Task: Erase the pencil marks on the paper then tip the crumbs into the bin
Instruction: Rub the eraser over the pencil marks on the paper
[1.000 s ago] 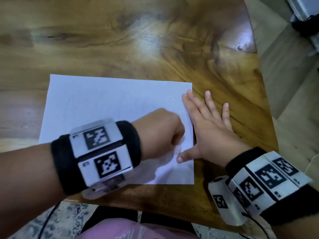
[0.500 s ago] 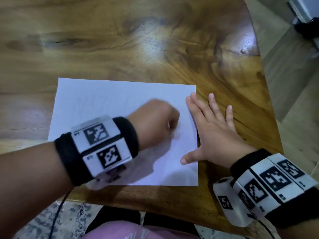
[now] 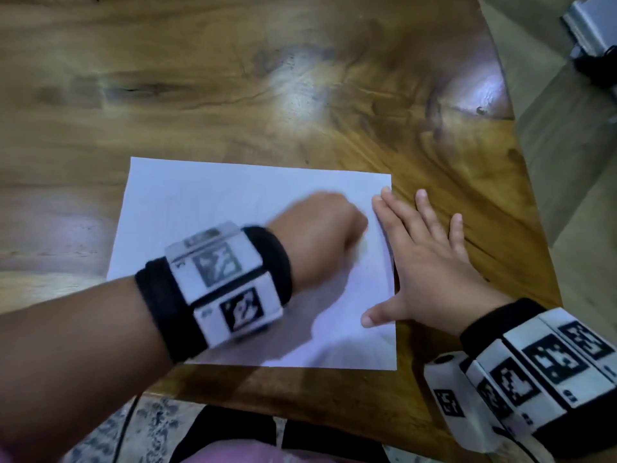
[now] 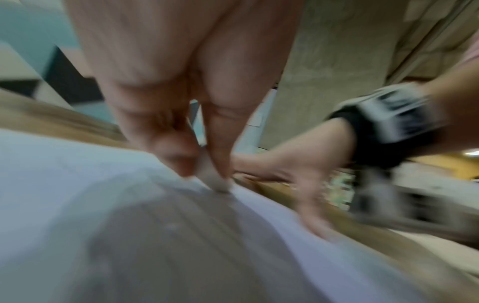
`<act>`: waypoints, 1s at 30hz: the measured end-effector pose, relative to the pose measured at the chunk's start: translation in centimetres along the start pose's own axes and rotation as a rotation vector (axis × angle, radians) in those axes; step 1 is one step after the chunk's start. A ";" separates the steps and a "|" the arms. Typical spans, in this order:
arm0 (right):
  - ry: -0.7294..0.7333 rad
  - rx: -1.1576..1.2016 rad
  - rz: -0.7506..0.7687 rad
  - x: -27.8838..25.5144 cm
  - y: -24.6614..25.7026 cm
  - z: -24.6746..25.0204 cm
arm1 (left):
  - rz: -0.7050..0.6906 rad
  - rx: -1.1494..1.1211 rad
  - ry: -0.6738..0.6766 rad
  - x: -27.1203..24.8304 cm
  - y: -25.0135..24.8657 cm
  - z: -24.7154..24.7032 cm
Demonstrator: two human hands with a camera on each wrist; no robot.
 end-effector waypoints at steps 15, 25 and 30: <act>-0.092 -0.079 0.072 0.1 1.5 1.8 | 0.095 -0.115 -0.113 -2.2 1.7 -1.5; -0.071 -0.031 0.168 1.2 2.3 1.3 | 0.231 -0.091 -0.214 2.8 4.1 3.8; -0.071 -0.029 0.168 1.3 2.3 1.3 | 0.190 -0.126 -0.134 1.8 4.3 2.8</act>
Point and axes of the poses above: each hand's wrist, its own x-axis towards the middle knuckle, its own z-axis out of the back of the hand, y = z × x, the point moved 6 cm from there along x, towards the middle knuckle, and after that the axes turned 3 degrees about -y, right-handed, at the moved point
